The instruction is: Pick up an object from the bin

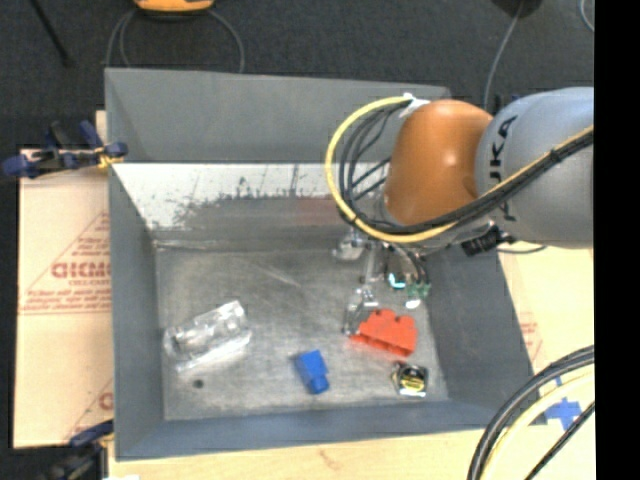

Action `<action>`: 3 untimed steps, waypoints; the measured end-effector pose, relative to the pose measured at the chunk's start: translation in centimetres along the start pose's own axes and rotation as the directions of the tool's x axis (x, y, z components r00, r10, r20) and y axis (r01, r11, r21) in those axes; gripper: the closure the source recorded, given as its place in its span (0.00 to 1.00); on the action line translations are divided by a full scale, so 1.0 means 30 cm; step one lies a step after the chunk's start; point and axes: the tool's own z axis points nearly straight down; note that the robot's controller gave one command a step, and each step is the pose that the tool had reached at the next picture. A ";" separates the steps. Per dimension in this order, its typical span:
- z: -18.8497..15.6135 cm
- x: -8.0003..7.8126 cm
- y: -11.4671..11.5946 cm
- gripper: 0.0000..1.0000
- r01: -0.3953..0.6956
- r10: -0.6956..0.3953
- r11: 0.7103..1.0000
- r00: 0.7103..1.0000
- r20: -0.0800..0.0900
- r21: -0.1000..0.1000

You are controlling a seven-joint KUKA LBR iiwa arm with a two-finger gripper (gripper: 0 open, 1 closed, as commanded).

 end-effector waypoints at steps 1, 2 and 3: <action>0.269 0.144 -0.336 0.00 0.383 -0.383 0.924 0.924 0.007 0.001; 0.268 0.138 -0.336 1.00 0.384 -0.384 0.923 0.923 0.014 0.006; -0.191 0.160 -0.293 1.00 0.449 -0.449 0.893 0.893 0.013 0.007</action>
Offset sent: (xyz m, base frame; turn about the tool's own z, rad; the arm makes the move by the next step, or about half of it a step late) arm -0.0444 -0.1000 -0.0833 -0.3979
